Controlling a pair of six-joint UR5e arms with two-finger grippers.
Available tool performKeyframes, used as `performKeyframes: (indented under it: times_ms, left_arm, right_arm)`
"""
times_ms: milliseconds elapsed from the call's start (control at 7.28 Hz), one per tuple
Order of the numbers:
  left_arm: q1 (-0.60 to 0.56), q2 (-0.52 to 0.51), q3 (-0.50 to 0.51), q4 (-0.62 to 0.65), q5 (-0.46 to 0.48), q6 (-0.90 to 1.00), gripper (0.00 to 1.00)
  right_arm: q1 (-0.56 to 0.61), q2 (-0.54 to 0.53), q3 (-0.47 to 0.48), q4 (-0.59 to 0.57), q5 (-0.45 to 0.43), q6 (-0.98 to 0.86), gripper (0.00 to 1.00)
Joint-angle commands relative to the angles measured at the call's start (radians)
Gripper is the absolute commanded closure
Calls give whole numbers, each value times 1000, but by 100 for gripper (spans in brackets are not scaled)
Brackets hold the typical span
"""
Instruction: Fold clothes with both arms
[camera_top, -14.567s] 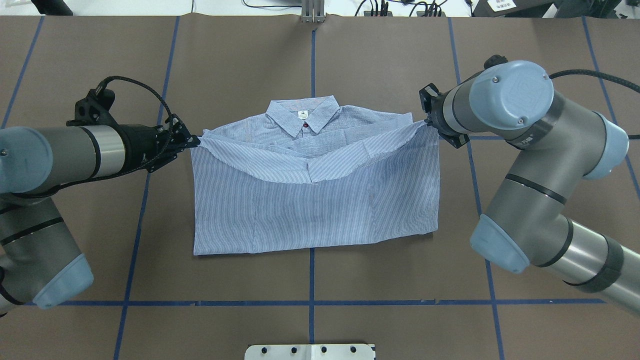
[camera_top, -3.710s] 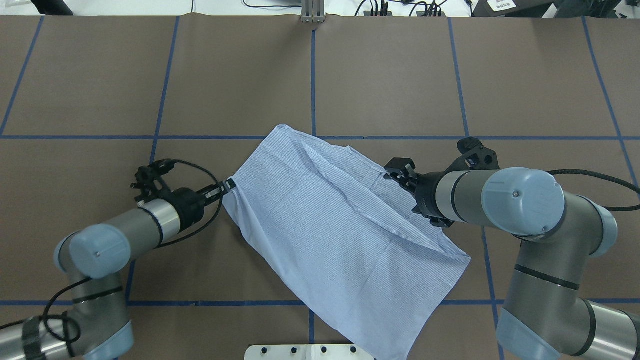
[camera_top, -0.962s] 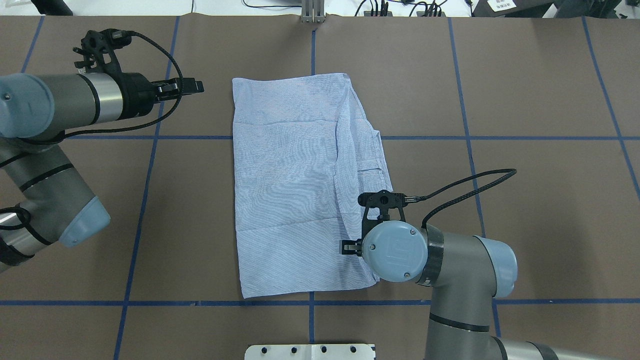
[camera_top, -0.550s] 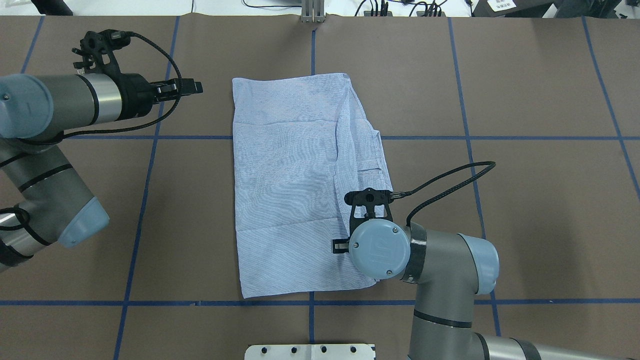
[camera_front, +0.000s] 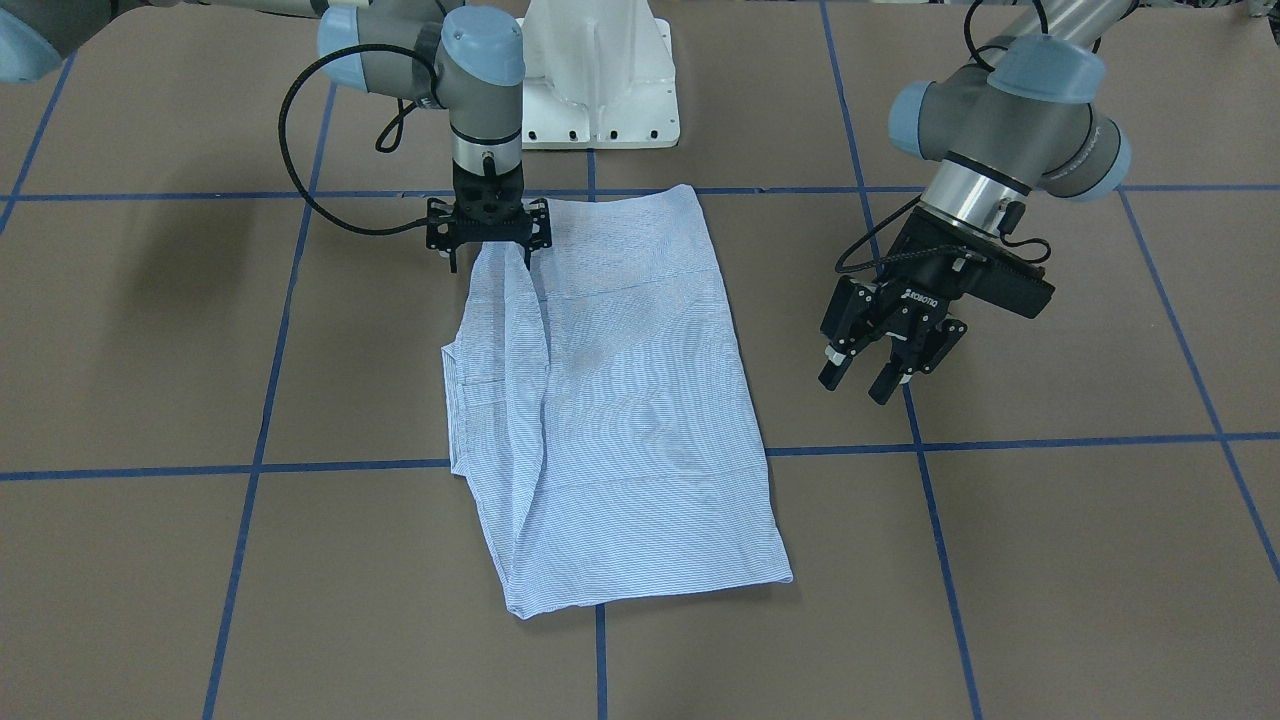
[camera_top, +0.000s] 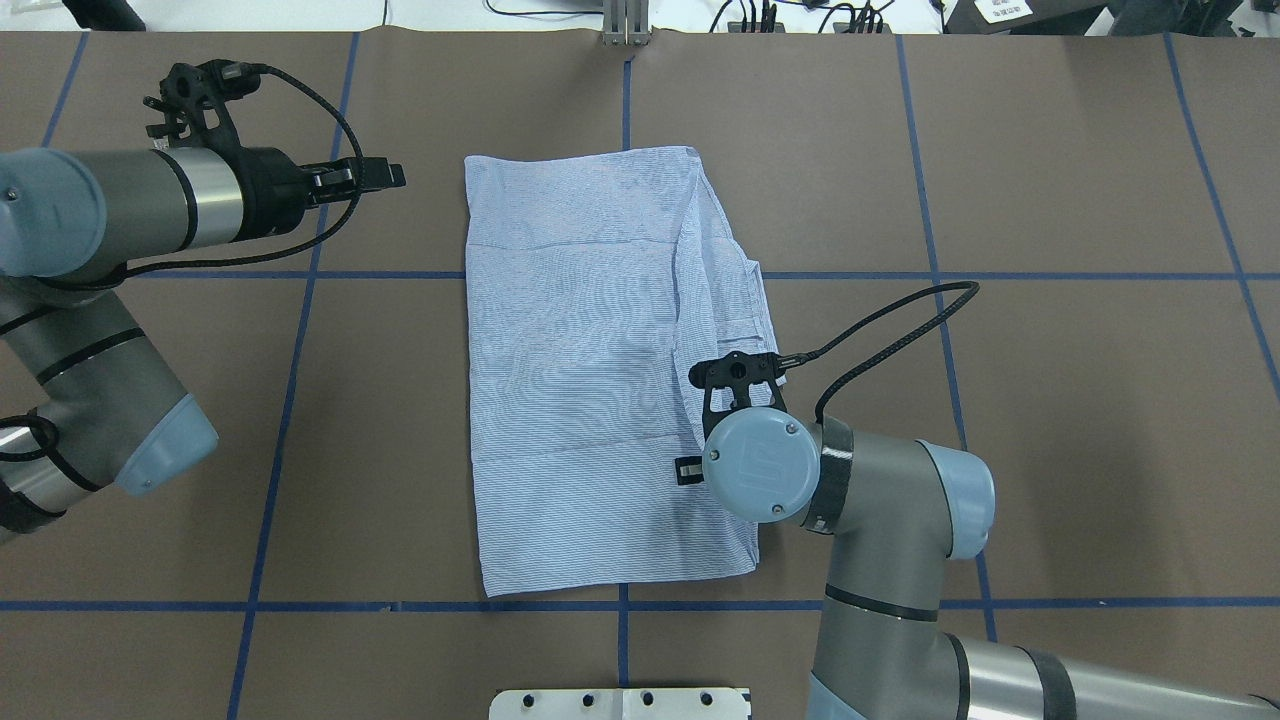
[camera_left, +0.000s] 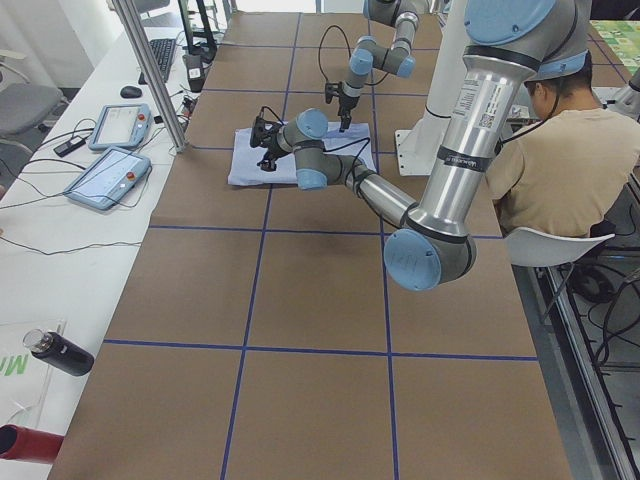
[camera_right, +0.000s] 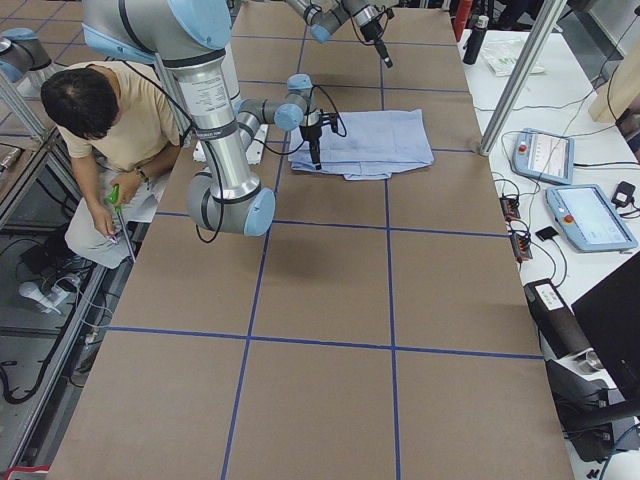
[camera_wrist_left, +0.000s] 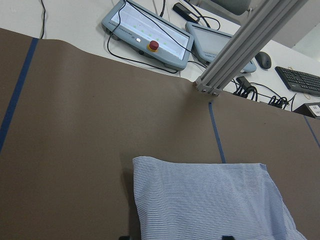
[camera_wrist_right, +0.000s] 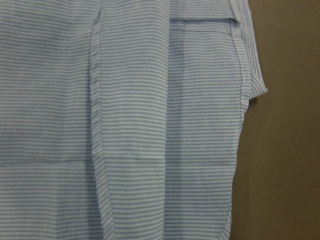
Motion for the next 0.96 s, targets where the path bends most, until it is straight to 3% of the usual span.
performKeyframes:
  times_ms: [0,275,412,687,825]
  left_arm:
    - [0,2,-15,0,0,-2,31]
    - [0,8,-23,0,0,-2,31]
    - [0,8,-23,0,0,-2,31]
    - [0,8,-34,2,0,-2,31]
    - [0,8,-35,2,0,-2,31]
  right_arm:
    - [73,-22,-26,7,41,-106,0]
    - [113,-123,90,1,83,-146,0]
    - [114,-120,97,-5,109,-123,0]
    - [111,-100,113,9,111,77,0]
    - [101,-88,126,12,106,283,0]
